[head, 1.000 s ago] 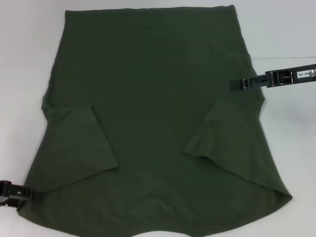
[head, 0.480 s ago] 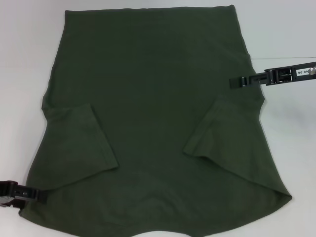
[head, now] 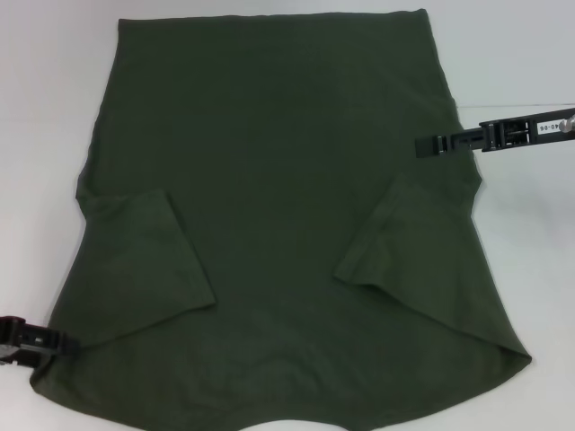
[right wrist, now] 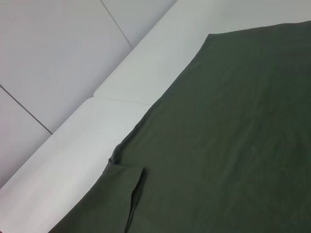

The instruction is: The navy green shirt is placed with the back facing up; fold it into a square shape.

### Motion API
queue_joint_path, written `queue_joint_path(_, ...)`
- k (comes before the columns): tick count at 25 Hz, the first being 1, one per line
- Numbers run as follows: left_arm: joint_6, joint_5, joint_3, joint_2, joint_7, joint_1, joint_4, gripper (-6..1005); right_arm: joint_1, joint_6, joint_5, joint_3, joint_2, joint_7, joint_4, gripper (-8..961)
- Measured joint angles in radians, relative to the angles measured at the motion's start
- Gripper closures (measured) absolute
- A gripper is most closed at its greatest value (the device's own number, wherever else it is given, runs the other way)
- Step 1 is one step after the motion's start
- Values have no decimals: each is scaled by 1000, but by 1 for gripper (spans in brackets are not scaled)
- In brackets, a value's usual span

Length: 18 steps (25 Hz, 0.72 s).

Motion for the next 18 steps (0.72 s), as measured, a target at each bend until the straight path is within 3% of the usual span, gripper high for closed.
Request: queue_joint_path(18,-3,26,-6,7,-16,9,15,150,3,15,0,-6,3,-1,1,114)
